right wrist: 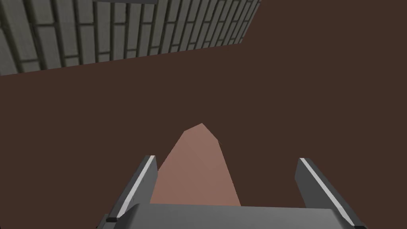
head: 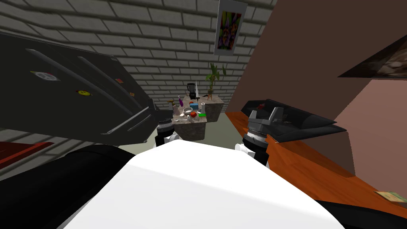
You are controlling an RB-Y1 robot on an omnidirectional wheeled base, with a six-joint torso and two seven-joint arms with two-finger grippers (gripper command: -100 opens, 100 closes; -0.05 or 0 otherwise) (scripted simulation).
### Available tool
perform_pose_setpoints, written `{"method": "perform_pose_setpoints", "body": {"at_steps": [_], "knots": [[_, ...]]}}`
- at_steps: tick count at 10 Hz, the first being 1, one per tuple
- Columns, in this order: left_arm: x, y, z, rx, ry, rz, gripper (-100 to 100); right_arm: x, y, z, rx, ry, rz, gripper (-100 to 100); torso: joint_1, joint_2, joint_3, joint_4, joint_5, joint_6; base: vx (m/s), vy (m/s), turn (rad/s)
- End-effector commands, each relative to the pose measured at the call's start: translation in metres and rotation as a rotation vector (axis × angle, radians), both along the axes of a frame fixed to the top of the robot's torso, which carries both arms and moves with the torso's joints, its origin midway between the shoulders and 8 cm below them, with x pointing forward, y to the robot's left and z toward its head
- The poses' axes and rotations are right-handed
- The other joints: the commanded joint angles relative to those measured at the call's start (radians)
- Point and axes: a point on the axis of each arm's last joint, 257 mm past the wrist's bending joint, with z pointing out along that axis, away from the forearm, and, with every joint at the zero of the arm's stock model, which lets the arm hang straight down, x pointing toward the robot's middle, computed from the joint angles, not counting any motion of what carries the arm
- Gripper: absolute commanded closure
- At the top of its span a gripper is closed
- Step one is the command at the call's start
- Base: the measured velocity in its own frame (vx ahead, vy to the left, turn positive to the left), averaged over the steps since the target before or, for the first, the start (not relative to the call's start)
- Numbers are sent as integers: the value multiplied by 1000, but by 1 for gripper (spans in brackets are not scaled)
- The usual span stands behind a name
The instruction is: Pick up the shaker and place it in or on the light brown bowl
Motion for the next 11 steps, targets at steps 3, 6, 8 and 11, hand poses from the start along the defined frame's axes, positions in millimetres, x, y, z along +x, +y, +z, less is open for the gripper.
{"method": "perform_pose_setpoints", "body": {"at_steps": [3, 6, 8, 11], "knots": [[9, -6, -11, 22, 41, -60, -100, 0, 0, 0, 0, 0, 0, 0, 0, 0, 0, 0, 0, 0, -8, 0, -34], [26, -4, -41, -17, 125, -141, -100, 0, 0, 0, 0, 0, 0, 0, 1, 1, 1, 0, 0, 0, -19, 11, -65], [35, 1, -62, -65, 177, -181, -100, 0, 0, 0, 0, 0, 0, 0, 2, 2, 1, 0, 1, 0, -29, 21, -70], [48, 10, -101, -164, 259, -234, -100, 0, 0, 0, 0, 0, 0, 0, 1, 2, 1, 0, 0, 0, -25, 5, -72]]}}
